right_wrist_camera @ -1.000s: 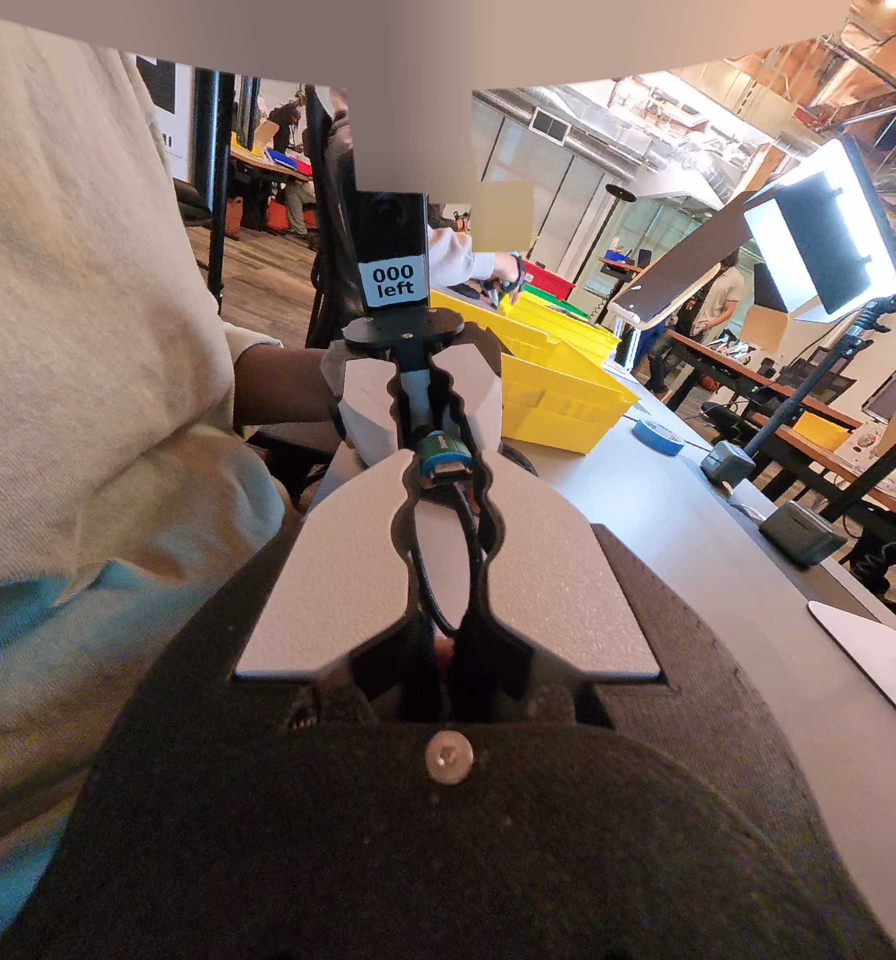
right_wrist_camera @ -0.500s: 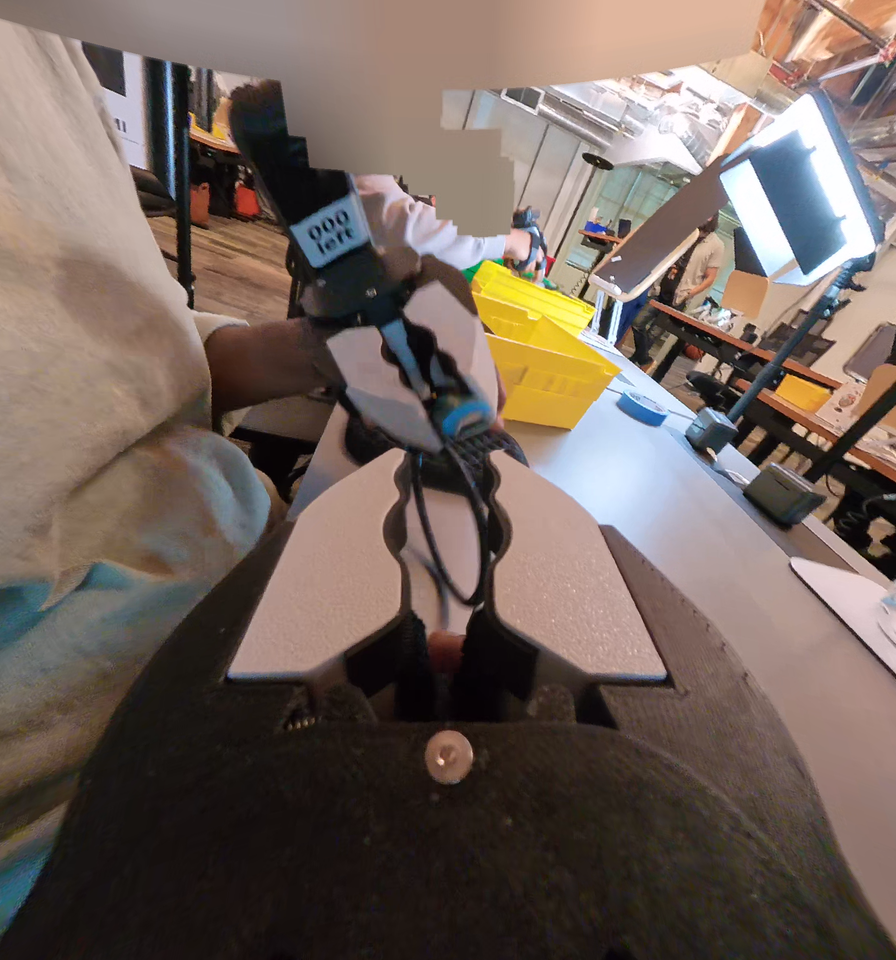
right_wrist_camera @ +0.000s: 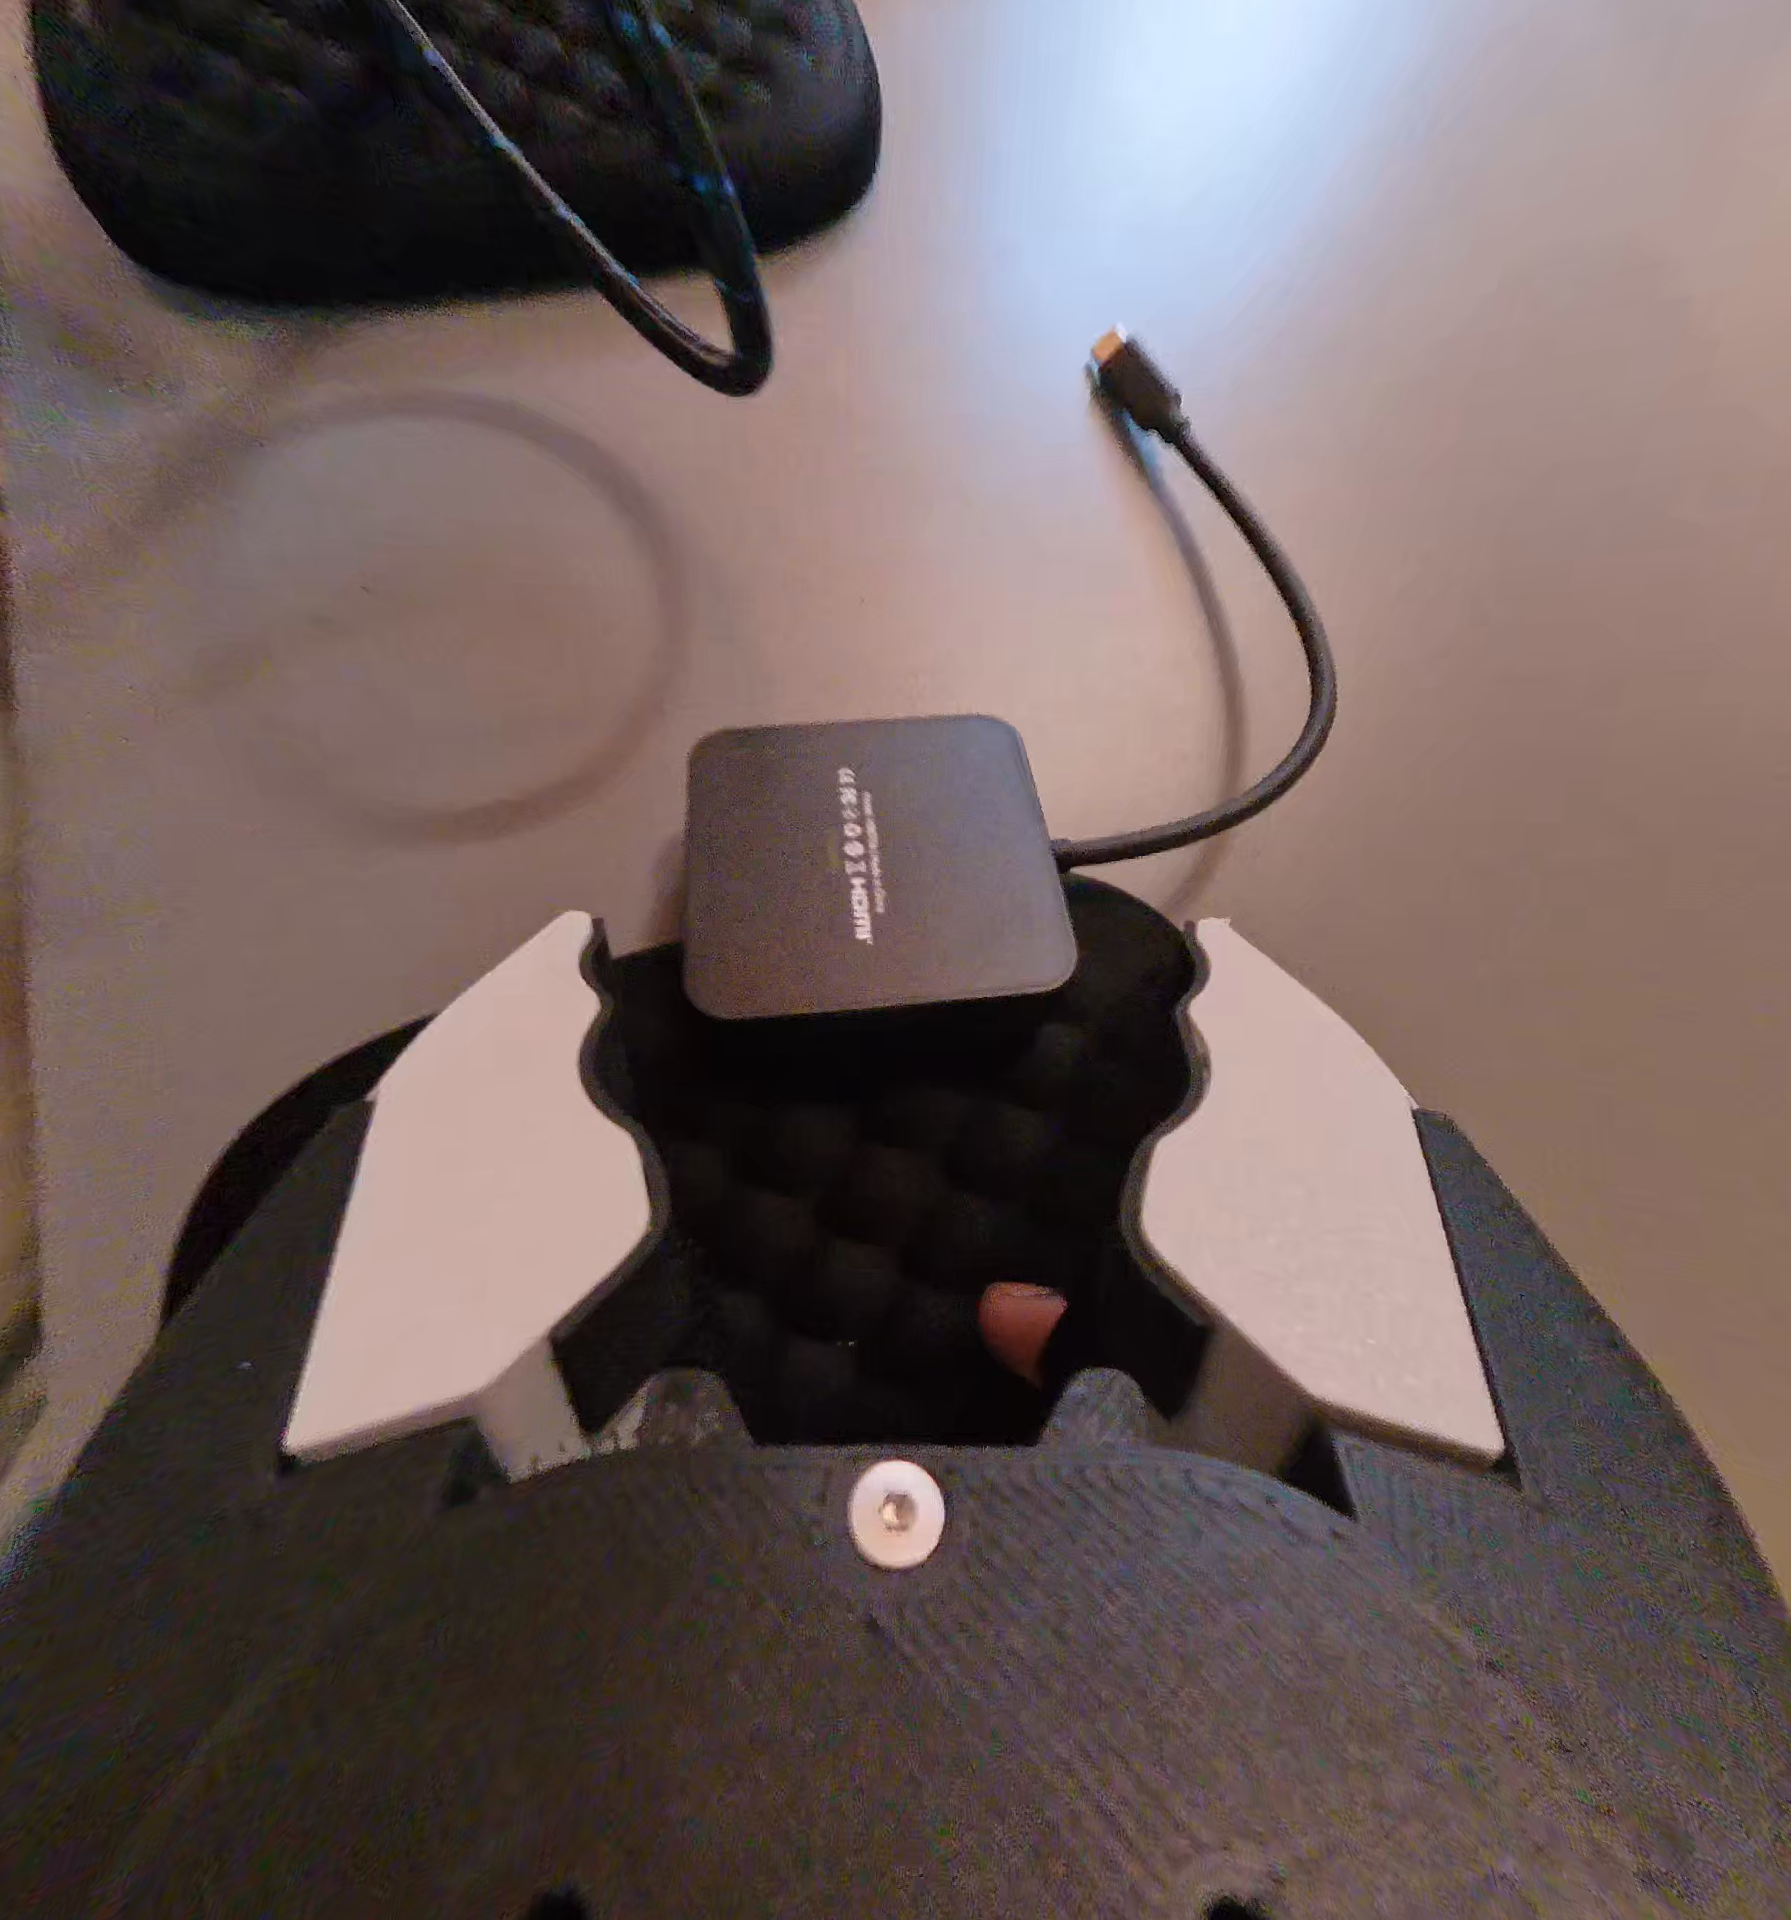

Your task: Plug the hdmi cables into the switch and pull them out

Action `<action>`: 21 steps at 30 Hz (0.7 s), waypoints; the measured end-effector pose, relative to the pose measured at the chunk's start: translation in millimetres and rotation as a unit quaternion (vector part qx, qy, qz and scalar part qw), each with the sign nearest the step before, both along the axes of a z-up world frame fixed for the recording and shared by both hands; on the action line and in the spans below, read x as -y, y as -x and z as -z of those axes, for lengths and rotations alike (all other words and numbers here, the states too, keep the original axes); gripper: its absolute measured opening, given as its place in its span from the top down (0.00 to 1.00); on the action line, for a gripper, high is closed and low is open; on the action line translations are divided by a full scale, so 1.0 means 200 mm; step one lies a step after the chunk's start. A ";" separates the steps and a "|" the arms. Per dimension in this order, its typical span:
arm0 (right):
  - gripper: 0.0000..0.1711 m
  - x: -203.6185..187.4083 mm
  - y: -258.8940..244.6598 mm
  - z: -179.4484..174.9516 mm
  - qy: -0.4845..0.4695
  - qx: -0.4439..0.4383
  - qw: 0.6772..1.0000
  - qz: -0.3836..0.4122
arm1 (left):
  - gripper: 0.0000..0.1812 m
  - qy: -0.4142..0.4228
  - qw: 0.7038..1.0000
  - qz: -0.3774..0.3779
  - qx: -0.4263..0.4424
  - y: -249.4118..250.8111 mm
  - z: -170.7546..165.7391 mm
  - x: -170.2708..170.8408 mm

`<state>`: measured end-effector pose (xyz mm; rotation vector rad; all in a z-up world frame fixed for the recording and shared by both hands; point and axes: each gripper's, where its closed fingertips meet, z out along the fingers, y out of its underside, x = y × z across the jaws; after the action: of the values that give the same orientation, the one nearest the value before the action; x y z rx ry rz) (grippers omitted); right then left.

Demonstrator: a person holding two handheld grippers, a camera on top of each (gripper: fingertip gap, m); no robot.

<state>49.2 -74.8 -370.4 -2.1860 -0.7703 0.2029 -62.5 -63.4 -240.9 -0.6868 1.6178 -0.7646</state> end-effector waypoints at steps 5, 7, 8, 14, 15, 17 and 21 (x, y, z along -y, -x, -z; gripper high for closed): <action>0.51 0.00 -0.02 -0.03 -0.009 -0.019 1.000 -0.017 | 0.89 0.020 1.000 0.004 -0.005 0.00 0.02 -0.01; 0.54 0.01 -0.01 -0.01 0.000 -0.033 0.999 -0.021 | 0.89 0.021 1.000 0.003 -0.003 -0.01 0.02 -0.01; 0.55 0.01 -0.01 -0.02 -0.003 -0.034 0.999 -0.016 | 0.89 0.021 1.000 0.003 -0.003 -0.01 0.03 -0.01; 0.53 -0.01 0.00 0.01 -0.009 0.018 1.000 0.002 | 0.89 0.026 1.000 -0.002 -0.012 -0.03 0.05 0.00; 0.58 -0.01 0.01 0.01 -0.013 0.026 1.000 0.003 | 0.89 0.026 1.000 -0.002 -0.014 -0.03 0.05 0.00; 0.58 -0.02 0.00 0.00 -0.019 0.038 0.999 0.005 | 0.89 0.026 1.000 -0.002 -0.016 -0.04 0.06 0.00; 0.58 0.01 0.05 -0.26 -0.157 -0.060 0.986 -0.021 | 0.89 0.042 0.999 -0.008 -0.019 -0.03 0.05 -0.01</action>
<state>40.0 -77.6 -317.7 -1.8438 -0.7287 0.2166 -55.9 -61.6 -251.1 -0.7784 1.6187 -0.8160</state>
